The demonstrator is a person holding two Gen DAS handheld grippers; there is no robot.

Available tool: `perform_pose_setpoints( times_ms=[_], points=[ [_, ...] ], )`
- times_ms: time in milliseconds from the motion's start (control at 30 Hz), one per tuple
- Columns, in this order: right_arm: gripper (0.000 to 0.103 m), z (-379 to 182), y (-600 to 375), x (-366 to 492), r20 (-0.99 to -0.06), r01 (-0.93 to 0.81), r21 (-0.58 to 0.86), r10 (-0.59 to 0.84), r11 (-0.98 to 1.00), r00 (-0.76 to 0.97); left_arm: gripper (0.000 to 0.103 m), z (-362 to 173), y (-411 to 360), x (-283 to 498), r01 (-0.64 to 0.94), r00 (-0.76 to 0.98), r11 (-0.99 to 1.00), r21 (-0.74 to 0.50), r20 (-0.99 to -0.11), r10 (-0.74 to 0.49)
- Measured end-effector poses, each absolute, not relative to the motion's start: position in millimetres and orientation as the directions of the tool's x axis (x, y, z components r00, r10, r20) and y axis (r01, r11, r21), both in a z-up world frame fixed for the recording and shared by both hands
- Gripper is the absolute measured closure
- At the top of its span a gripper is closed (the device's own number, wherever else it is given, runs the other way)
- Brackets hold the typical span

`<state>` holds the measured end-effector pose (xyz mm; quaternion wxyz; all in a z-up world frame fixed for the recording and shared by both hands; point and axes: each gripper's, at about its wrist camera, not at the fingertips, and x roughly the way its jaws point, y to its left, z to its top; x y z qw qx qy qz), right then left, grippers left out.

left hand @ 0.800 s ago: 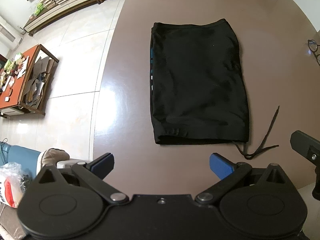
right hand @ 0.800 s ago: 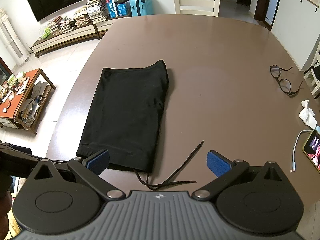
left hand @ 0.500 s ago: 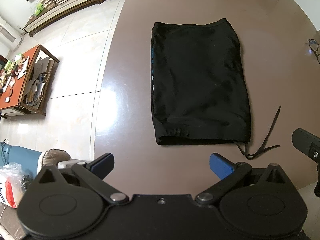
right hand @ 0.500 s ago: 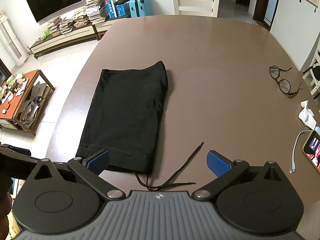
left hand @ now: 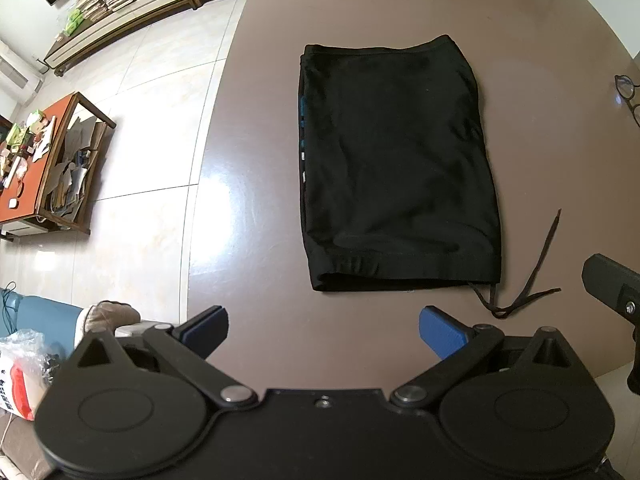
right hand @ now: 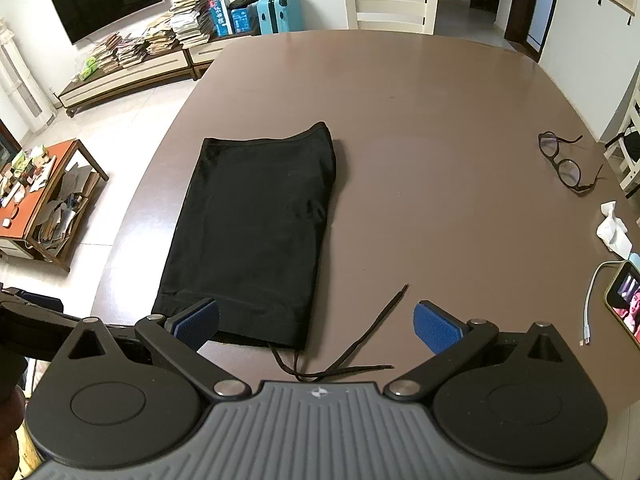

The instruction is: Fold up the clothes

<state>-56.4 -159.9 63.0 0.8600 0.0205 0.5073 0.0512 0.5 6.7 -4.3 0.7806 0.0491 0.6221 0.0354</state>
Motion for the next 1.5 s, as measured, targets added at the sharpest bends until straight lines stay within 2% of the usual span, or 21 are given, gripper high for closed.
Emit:
perform_pose_setpoints(
  times_ms=[1500],
  points=[
    [0.000, 60.2, -155.3, -47.7, -0.865, -0.076, 0.077, 0.104, 0.994, 0.491, 0.001, -4.6, 8.9, 11.4, 0.003, 0.214, 0.992, 0.123, -0.969, 0.119]
  ],
)
